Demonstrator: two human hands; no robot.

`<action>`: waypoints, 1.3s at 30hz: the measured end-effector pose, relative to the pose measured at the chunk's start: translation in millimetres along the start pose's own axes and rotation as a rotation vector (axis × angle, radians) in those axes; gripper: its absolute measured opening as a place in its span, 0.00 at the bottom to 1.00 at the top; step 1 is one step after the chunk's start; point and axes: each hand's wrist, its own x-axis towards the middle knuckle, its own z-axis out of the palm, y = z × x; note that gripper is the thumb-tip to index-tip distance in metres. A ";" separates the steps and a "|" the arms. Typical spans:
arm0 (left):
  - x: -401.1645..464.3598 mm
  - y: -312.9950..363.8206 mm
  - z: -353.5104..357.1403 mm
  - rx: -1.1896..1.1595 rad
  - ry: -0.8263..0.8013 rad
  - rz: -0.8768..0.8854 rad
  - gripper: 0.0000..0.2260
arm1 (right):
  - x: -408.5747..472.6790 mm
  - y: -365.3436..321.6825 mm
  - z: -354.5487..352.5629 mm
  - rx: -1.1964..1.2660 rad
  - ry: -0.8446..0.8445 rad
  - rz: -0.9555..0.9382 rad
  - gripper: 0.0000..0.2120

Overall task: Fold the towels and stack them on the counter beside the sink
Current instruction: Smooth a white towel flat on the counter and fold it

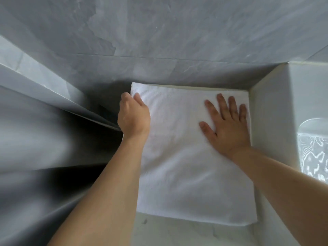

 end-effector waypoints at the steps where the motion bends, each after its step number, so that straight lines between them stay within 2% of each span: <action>1: -1.2 4.0 2.7 -0.005 -0.017 0.021 0.16 | 1.0 7.8 -1.8 -0.013 -0.006 0.021 0.34; 5: 2.1 7.7 7.8 0.030 0.013 0.068 0.14 | 9.0 12.0 -6.0 -0.005 -0.107 0.068 0.35; 7: 5.9 6.0 9.8 0.051 0.021 0.092 0.14 | 8.3 2.4 -5.7 0.031 -0.097 0.074 0.35; 9: -2.9 4.7 10.0 0.182 0.028 0.146 0.21 | 3.6 -1.6 -3.2 0.041 -0.046 0.077 0.35; 11: -29.6 -0.8 8.4 0.294 0.031 0.368 0.27 | -0.1 -0.5 -0.4 0.040 -0.006 0.076 0.34; 13: -67.1 -20.1 8.4 0.342 -0.128 0.706 0.30 | -0.1 -0.2 0.6 0.040 0.002 0.064 0.33; 14: -81.4 -33.9 7.5 0.384 -0.228 0.830 0.31 | -0.5 0.1 -1.0 0.042 0.003 0.062 0.33; 15: -88.7 -48.6 4.8 0.435 -0.305 0.882 0.32 | 0.0 0.3 -1.6 0.041 0.006 0.057 0.33; 19: -84.3 -77.0 0.0 0.534 -0.320 0.807 0.34 | 0.4 2.5 0.5 0.029 0.017 0.049 0.33; 26: -86.8 -75.8 4.2 0.496 -0.279 0.783 0.35 | -1.6 -0.1 2.3 -0.009 0.024 0.045 0.34; 31: -87.6 -72.7 7.9 0.448 -0.249 0.753 0.36 | -56.8 -41.3 -5.3 0.115 0.168 0.098 0.30; 35: -84.6 -70.9 5.6 0.511 -0.258 0.743 0.36 | -132.5 -49.1 23.9 0.089 0.071 0.106 0.30; 39: -80.9 -68.3 4.1 0.562 -0.292 0.733 0.35 | -145.5 -41.3 32.9 0.030 0.020 0.133 0.32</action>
